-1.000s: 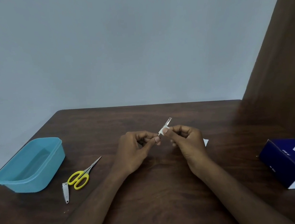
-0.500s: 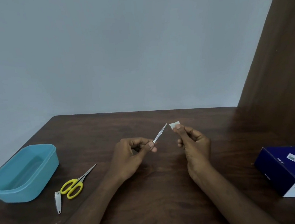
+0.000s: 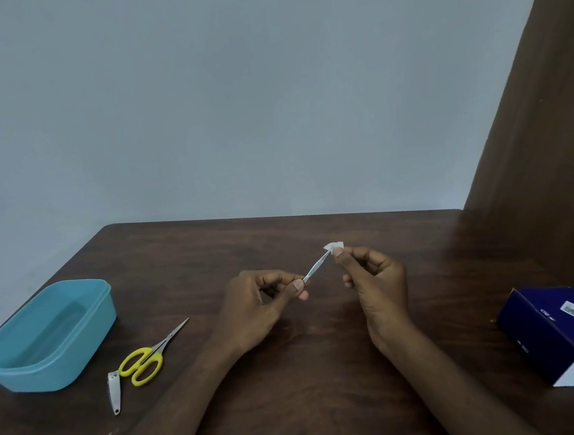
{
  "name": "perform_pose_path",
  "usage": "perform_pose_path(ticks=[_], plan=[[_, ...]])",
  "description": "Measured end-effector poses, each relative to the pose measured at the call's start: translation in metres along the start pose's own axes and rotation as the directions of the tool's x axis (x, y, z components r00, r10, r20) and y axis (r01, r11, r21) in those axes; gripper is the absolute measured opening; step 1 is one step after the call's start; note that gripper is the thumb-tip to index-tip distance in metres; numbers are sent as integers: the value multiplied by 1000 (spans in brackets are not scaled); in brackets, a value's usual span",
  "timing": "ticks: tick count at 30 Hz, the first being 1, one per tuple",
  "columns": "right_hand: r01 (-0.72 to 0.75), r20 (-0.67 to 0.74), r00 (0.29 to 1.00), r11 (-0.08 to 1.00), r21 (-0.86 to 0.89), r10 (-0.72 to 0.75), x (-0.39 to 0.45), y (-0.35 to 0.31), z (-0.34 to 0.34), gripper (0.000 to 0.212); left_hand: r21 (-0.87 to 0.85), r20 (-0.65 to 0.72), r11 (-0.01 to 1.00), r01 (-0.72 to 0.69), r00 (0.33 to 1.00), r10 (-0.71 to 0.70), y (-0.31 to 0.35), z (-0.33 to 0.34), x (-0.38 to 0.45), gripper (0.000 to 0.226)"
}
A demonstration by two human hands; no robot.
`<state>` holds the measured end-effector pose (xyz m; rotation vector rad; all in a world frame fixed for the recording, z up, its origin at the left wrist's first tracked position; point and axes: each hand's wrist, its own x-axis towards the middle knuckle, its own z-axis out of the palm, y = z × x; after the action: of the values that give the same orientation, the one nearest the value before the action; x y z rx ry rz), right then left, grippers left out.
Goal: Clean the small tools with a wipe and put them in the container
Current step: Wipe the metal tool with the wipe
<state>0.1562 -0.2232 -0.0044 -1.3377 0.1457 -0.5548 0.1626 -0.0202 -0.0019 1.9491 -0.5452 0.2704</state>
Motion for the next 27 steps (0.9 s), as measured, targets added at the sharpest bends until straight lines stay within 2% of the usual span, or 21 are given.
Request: perform_pose_path(ticks=[7, 15, 19, 27], plan=[[19, 28, 999, 999, 37, -20, 0, -5, -2, 3, 41, 10, 999, -16, 1000, 15, -1, 0, 0, 18], [76, 83, 993, 996, 35, -79, -1, -8, -4, 24, 69, 18, 997, -25, 1000, 23, -1, 0, 0, 21], [79, 99, 992, 996, 30, -82, -1, -7, -4, 24, 80, 34, 997, -19, 999, 16, -1, 0, 1, 20], [37, 267, 963, 997, -63, -18, 1, 1, -3, 35, 86, 31, 996, -12, 999, 9, -4, 0, 0, 19]])
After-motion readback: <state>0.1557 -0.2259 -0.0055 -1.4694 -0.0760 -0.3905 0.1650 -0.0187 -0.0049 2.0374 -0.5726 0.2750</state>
